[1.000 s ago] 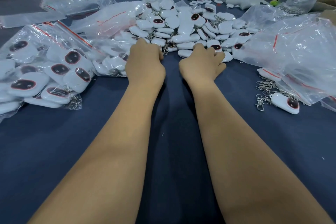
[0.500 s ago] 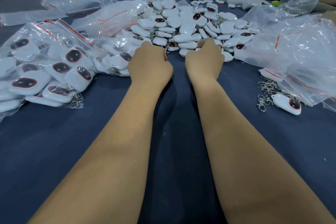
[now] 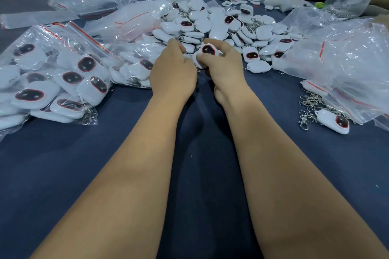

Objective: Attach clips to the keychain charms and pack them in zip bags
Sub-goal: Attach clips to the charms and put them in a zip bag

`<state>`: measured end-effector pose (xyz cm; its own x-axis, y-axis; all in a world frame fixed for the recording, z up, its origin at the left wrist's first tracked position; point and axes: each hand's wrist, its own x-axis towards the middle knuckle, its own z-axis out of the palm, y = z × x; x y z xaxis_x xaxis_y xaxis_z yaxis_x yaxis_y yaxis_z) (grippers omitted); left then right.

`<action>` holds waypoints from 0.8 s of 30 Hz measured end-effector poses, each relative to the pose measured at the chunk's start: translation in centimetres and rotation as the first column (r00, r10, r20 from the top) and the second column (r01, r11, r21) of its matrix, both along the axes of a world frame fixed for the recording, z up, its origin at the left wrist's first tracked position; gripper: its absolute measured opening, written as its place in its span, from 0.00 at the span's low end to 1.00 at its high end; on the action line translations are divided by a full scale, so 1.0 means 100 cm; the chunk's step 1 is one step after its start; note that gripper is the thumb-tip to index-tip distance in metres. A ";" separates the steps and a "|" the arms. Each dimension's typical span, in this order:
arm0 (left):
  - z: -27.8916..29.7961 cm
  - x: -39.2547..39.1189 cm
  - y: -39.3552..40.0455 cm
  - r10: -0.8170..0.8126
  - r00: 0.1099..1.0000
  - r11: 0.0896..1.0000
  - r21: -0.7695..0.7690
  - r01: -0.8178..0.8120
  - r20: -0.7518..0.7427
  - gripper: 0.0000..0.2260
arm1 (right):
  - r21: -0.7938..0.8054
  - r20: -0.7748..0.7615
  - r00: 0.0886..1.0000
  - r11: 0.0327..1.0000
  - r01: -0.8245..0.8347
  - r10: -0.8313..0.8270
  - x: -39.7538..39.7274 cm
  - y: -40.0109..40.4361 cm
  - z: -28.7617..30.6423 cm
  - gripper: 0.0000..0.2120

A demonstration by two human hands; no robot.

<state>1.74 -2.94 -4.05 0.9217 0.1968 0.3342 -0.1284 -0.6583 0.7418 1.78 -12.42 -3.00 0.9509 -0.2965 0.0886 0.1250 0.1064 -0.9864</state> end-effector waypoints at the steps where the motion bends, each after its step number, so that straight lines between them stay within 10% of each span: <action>1: 0.000 -0.001 0.000 0.008 1.000 1.000 -0.024 -0.008 0.002 0.13 | -0.006 -0.013 1.000 1.000 -0.007 0.007 0.000 0.000 0.000 0.15; 24: -0.002 0.002 0.001 -0.051 0.999 0.999 -0.013 0.052 0.012 0.14 | -0.185 -0.026 0.990 0.973 -0.140 0.138 0.004 -0.002 -0.007 0.12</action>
<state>1.93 -2.84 -4.24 0.9269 0.1535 0.3425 -0.1704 -0.6410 0.7484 2.17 -12.60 -3.72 0.9831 -0.1406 0.1171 0.1091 -0.0633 -0.9920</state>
